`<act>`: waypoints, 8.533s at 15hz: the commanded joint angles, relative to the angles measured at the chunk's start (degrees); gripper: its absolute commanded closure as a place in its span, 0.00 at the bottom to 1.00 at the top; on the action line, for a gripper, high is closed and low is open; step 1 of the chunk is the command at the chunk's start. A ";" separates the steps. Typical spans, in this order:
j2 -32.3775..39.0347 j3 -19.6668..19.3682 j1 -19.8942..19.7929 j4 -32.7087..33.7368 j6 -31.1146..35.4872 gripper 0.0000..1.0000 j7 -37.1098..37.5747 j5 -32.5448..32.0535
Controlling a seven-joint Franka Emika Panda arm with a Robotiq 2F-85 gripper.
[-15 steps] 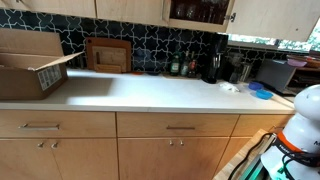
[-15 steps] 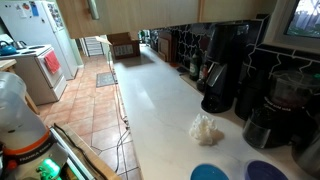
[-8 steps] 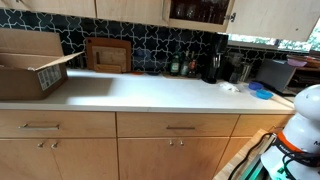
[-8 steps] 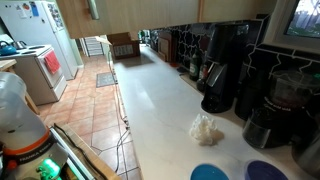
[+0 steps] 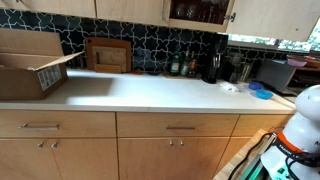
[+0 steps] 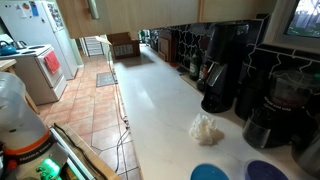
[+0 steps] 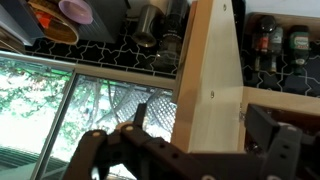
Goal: Close the top right cupboard door
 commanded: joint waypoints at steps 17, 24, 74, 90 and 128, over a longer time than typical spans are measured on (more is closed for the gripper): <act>-3.42 -3.86 11.43 -0.67 6.49 0.00 -20.06 12.94; -4.53 -2.05 16.67 -1.81 7.70 0.00 -22.24 18.99; 39.02 36.16 -9.87 11.39 47.50 0.00 23.43 23.23; 44.01 38.38 -11.62 15.70 46.58 0.00 33.34 14.43; 54.46 53.67 -31.07 26.37 41.17 0.00 61.27 -22.56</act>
